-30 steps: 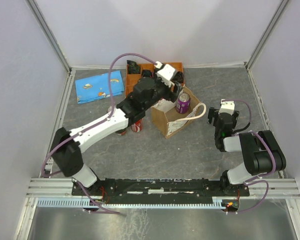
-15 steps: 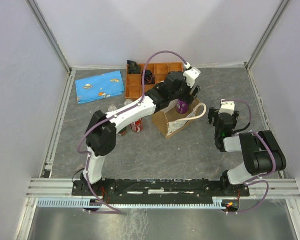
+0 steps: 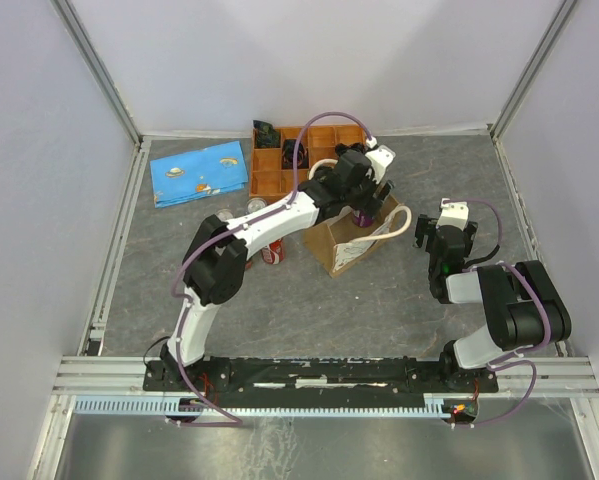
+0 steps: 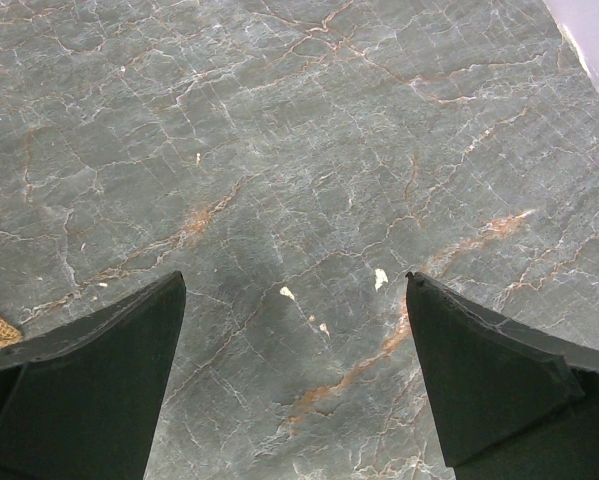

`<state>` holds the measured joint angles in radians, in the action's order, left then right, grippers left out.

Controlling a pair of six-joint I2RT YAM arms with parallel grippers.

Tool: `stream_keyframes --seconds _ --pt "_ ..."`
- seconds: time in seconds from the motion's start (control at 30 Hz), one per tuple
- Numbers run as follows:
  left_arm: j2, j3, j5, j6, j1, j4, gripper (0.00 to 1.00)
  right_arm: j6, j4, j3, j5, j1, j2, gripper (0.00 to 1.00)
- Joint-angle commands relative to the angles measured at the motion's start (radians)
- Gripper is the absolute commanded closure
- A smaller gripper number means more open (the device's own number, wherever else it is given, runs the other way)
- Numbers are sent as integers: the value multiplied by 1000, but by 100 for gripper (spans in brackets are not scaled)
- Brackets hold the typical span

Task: Take the beverage out of the canvas bag

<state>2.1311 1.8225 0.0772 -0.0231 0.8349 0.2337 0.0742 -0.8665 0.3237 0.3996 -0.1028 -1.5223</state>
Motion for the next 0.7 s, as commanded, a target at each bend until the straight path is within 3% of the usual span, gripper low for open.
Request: stream_keyframes --seconds 0.0,0.4,0.67 --pt "28 47 32 34 -9 -13 11 5 -32 26 -6 2 9 1" --pt "86 45 60 38 -11 -46 7 5 -33 26 -6 3 8 1" --pt "81 -38 60 33 -11 -187 8 6 -32 26 -5 2 8 1"
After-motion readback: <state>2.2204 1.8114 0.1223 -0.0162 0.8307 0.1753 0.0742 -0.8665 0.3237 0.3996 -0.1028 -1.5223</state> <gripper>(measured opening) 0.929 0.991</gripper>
